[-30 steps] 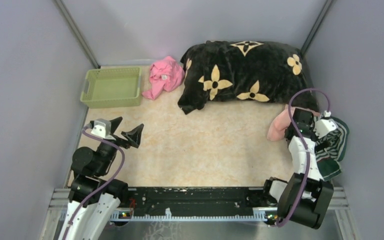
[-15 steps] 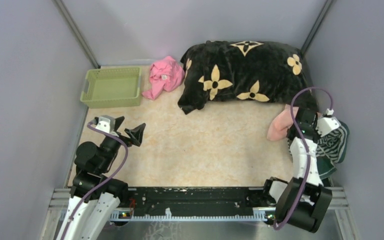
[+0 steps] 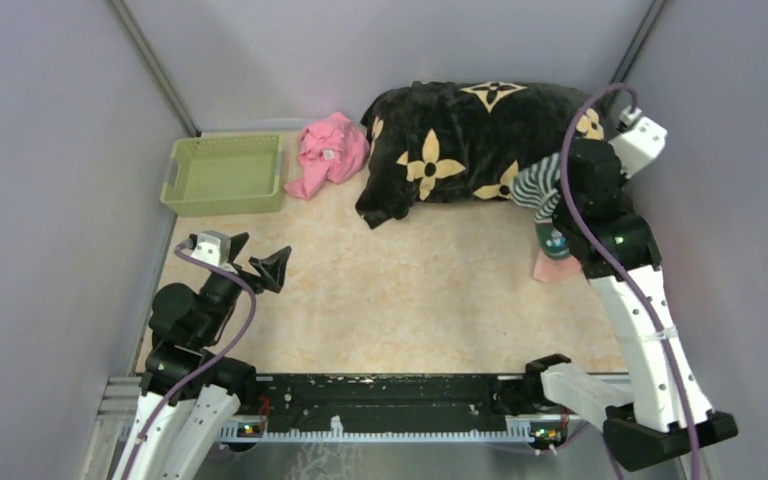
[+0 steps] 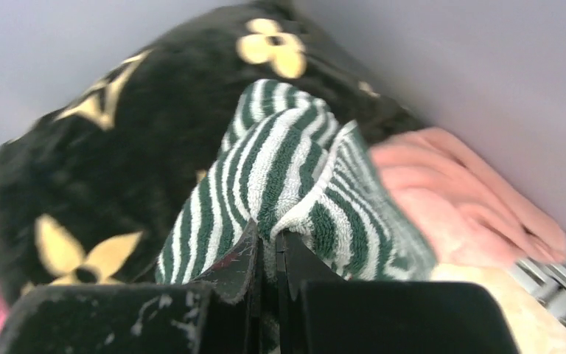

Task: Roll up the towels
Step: Pick up the towel at the corner of the board, then place the towel at the center of the board, then flatten out the towel at the center of the board.

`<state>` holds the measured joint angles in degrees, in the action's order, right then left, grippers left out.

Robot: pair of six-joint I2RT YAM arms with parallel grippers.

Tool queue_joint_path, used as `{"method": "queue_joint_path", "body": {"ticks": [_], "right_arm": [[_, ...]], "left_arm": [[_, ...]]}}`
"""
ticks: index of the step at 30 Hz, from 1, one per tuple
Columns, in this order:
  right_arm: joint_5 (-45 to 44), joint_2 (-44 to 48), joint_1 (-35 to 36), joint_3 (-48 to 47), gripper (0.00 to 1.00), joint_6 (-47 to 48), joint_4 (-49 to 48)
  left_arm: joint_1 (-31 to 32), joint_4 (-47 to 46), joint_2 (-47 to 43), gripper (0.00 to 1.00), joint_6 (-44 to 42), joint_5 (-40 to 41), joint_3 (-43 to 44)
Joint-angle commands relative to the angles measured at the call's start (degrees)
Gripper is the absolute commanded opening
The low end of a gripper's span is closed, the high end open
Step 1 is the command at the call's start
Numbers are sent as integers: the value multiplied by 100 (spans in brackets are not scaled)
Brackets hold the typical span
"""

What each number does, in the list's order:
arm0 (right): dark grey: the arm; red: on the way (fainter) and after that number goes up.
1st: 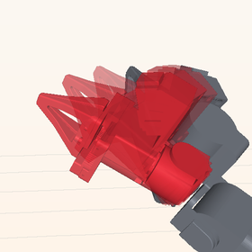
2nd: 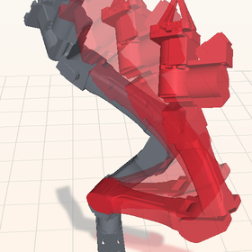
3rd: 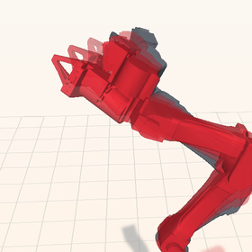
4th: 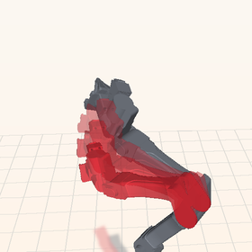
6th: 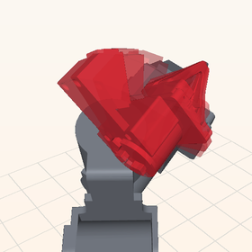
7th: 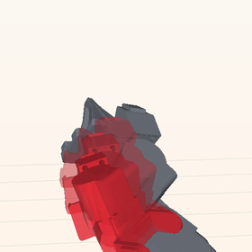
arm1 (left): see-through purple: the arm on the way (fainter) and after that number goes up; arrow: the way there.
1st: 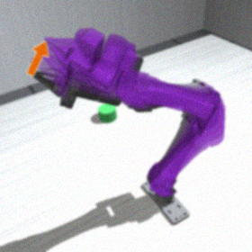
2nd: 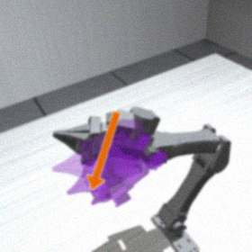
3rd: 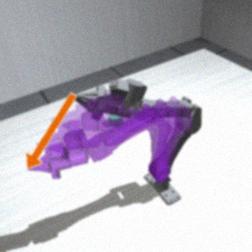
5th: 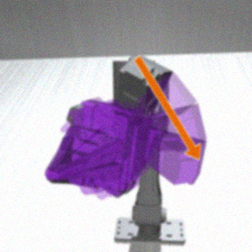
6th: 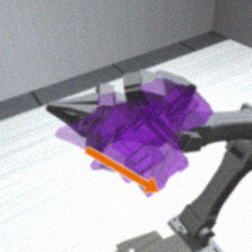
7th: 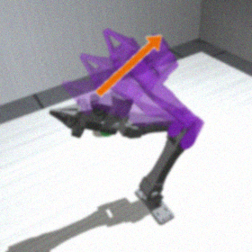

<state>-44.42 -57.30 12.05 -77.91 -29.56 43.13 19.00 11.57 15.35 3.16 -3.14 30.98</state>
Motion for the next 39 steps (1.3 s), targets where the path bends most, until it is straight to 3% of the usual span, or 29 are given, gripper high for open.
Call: {"method": "queue_joint_path", "body": {"ticks": [1, 7, 10, 15, 20, 25, 32, 39], "right_arm": [[-843, -500, 1567, -869, 0, 59, 458], [-756, -1498, 3539, -1192, 0, 60, -189], [-512, -2095, 4195, -1291, 1, 196, -724], [517, -2901, 4384, -1464, 40, 262, -1126], [904, -2572, 4374, -715, 78, 657, -1510], [1666, -1651, 3839, 644, 84, 743, -1872], [3005, -439, 2389, 2523, 86, 785, -2651], [3869, -974, 1085, 3089, 82, 1319, -3266]], "left_arm": [[24, -40, -64, 99, -33, 18, 48], [16, 10, -45, 99, -6, 26, 85], [11, 59, 49, 99, 165, -17, 175], [16, 191, 511, 100, 590, -192, 411], [16, 502, 1172, 99, 1251, 61, 640], [15, 566, 1951, 99, 1324, -678, 738], [124, 381, 3612, 99, 1746, -2003, 847], [490, 302, 4154, 99, 2242, -1085, 547]]}}
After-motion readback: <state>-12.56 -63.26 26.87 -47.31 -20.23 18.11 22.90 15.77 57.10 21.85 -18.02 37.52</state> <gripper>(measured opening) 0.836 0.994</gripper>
